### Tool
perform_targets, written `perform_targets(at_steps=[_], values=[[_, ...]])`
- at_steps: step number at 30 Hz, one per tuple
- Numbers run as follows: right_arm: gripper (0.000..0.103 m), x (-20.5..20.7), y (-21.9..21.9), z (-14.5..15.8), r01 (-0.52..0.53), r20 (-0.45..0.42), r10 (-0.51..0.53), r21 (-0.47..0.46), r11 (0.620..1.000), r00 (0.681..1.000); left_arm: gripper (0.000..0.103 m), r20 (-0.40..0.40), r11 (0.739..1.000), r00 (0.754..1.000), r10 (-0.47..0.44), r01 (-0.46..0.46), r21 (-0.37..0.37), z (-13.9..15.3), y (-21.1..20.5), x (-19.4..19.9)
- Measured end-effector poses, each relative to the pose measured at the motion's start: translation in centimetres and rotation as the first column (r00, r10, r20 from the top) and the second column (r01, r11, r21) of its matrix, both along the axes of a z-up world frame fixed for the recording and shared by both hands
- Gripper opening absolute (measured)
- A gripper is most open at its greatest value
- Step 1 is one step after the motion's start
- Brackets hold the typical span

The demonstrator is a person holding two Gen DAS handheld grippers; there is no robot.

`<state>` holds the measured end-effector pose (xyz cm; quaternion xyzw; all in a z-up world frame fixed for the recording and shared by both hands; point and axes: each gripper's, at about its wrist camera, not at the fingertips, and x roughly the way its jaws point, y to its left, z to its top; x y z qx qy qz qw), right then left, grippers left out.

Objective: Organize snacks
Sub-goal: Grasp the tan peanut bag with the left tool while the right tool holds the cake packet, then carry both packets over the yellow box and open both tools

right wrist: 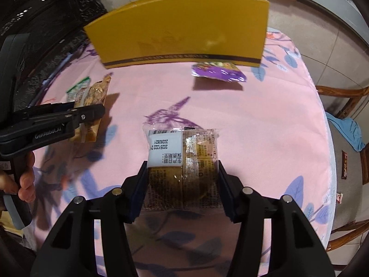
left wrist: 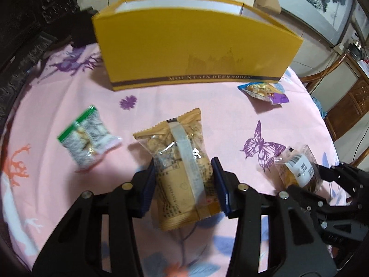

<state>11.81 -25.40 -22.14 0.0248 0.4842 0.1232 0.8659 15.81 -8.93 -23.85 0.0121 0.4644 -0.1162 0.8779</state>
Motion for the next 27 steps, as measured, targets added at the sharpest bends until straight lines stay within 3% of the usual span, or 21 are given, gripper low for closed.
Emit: perform_targets(at_steps=[10,16,27], values=[[0.056,1.1,1.2,4.7,-0.023,0.093,0.021,0.022,0.999,0.995,0.047,0.079,0.998,0.996,0.046,-0.043,-0.038,4.6,3.2,0.4],[0.056,3.4,1.1,9.6,-0.022,0.199,0.016,0.025,0.999,0.980,0.047,0.154,0.996,0.986,0.070,-0.059,-0.072,9.0,3.6,1.8],[0.056,13.3,-0.5,17.5,0.017,0.362,-0.042,0.071,0.997,0.931,0.047,0.284,0.989,0.954,0.090,-0.054,-0.134,17.8,1.7,11.3]])
